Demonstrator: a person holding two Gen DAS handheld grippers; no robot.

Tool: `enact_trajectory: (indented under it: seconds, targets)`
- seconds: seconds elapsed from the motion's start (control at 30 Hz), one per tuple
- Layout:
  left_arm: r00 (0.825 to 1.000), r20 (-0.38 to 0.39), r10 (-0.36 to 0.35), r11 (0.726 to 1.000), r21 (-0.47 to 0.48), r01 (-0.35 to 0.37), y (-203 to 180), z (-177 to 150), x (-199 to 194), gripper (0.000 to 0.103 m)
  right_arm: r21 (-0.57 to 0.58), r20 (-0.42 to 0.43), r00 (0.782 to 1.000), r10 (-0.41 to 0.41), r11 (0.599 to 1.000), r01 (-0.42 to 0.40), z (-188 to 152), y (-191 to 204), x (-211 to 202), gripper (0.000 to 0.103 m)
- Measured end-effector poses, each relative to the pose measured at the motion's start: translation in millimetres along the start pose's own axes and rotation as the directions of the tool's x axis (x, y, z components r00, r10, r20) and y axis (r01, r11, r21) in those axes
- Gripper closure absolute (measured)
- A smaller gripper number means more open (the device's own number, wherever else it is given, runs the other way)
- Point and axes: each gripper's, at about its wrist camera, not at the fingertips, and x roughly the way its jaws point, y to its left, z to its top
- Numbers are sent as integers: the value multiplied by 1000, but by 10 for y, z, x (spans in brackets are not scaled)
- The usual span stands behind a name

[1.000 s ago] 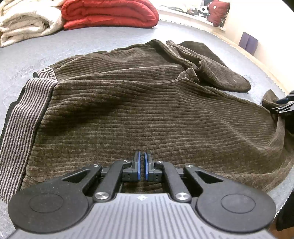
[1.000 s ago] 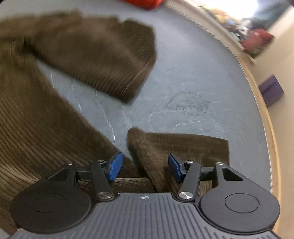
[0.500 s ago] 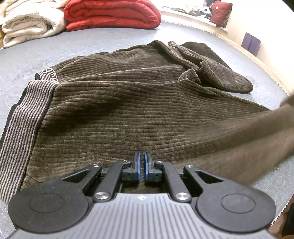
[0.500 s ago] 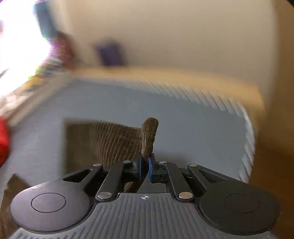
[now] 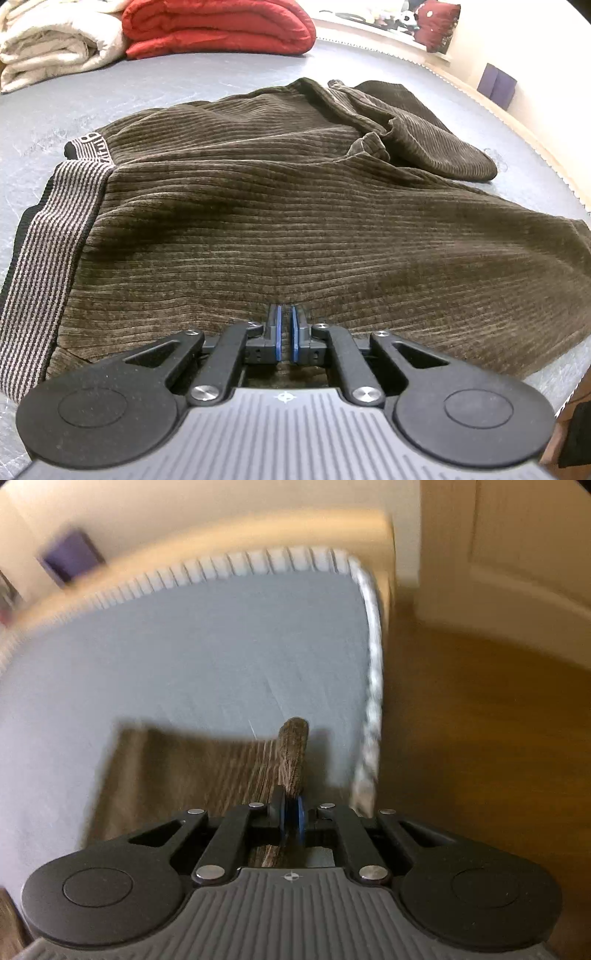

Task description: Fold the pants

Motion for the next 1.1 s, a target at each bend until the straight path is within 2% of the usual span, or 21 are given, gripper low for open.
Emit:
enact_trajectory:
  seconds: [0.07,0.13,0.2,0.23,0.27,0.3,0.37,0.43,0.5,0.57,0.63,0.7,0.73,0.77,0.8,0.87,0.9,0.97,1.03,1.07,1.1]
  targets:
    - [1000,0,2,1000,3,-2,-3,-1,5,97,-3,58,998,-7,1000,7,51,62,-79,91]
    - [1000,3,6,1000,12,-6,-16,-8,13,97,-64,184,983,-7,998,19,53,203,-305,90]
    - [1000,9,11,1000,27,-12,-36,-17,16,97,-125,293,955,53,992,-17,79,373,-485,89]
    - [1000,12,14,999,34,-14,-44,-23,15,97,-157,312,944,110,986,-63,98,460,-517,83]
    - [1000,15,16,999,39,-16,-49,-28,14,97,-198,304,935,180,972,-123,106,573,-525,76]
    - [1000,16,16,999,40,-17,-50,-30,16,97,-242,255,930,264,949,-203,108,704,-473,73]
    - [1000,19,17,999,39,-18,-50,-36,17,97,-277,100,907,410,887,-370,112,947,-281,70]
    - [1000,24,20,999,32,-21,-55,-48,13,97,-282,-6,897,442,860,-426,104,1129,-93,66]
    - [999,32,29,999,25,-30,-66,-65,6,97,-291,-39,906,421,863,-413,80,1328,83,64]
    - [998,41,43,999,23,-44,-86,-82,1,97,-288,-72,916,395,871,-399,72,1493,239,56]
    - [997,50,57,998,26,-58,-113,-97,-2,97,-298,-94,941,325,893,-338,21,1644,390,55]
    - [996,58,66,997,32,-68,-131,-108,0,97,-348,-40,957,288,894,-284,13,1826,405,55]
    - [996,60,68,997,34,-70,-134,-113,0,97,-390,-17,968,249,890,-236,0,1931,394,69]
    - [996,63,68,997,36,-70,-136,-116,-1,97,-432,18,981,194,886,-167,-14,2032,407,97]
    - [996,63,67,997,37,-70,-134,-117,-3,97,-438,33,983,180,887,-148,-4,2088,431,97]
    - [996,62,65,997,38,-68,-131,-112,-7,97,-364,64,980,191,918,-155,88,2060,434,99]
    - [996,61,65,997,39,-67,-132,-107,-10,97,-320,123,970,210,934,-161,167,1989,407,99]
    - [996,59,67,997,37,-69,-130,-98,-14,97,-244,193,941,279,942,-229,272,1925,331,103]
    - [997,52,64,998,26,-65,-117,-80,-22,97,-280,286,925,252,945,-170,342,1954,261,103]
    - [997,44,60,998,20,-61,-105,-59,-25,97,-285,265,930,255,942,-177,383,1939,276,100]
    - [998,37,55,998,12,-55,-90,-34,-33,95,-280,193,942,276,935,-217,431,1915,335,99]
